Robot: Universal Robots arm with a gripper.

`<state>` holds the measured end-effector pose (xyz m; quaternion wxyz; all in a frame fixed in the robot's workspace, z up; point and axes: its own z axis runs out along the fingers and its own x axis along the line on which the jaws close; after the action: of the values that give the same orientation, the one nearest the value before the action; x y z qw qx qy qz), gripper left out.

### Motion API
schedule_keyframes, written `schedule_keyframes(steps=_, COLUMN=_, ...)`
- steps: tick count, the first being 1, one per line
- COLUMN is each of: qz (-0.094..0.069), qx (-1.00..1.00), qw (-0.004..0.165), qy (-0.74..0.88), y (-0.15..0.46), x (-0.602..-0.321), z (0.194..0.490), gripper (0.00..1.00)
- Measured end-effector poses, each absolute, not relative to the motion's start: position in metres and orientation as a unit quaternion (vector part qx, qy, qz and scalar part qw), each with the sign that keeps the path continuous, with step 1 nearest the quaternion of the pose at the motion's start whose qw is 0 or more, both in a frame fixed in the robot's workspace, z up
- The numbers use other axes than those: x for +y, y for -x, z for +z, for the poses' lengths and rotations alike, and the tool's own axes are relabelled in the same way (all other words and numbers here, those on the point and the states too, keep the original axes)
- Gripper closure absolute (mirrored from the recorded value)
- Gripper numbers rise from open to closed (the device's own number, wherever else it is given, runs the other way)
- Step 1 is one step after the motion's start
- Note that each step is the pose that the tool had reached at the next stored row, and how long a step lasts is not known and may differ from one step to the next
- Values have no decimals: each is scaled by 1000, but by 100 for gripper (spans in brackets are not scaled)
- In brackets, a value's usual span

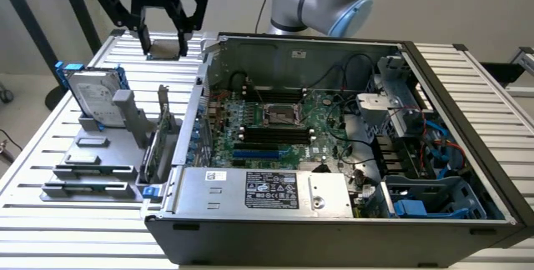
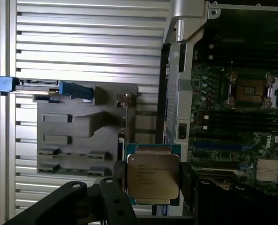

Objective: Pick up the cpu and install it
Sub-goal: 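Pick up the cpu and move it towards the insertion slot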

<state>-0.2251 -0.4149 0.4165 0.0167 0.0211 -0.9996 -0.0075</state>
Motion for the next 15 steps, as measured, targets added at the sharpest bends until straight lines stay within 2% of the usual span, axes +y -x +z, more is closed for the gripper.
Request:
schedule_keyframes(steps=10, qz=-7, qx=-1000, qw=17, qy=-22, y=180, x=-414, z=416, gripper=45)
schedule_keyframes(steps=15, qz=-7, qx=-1000, qw=17, qy=-22, y=161, x=-400, z=410, gripper=45)
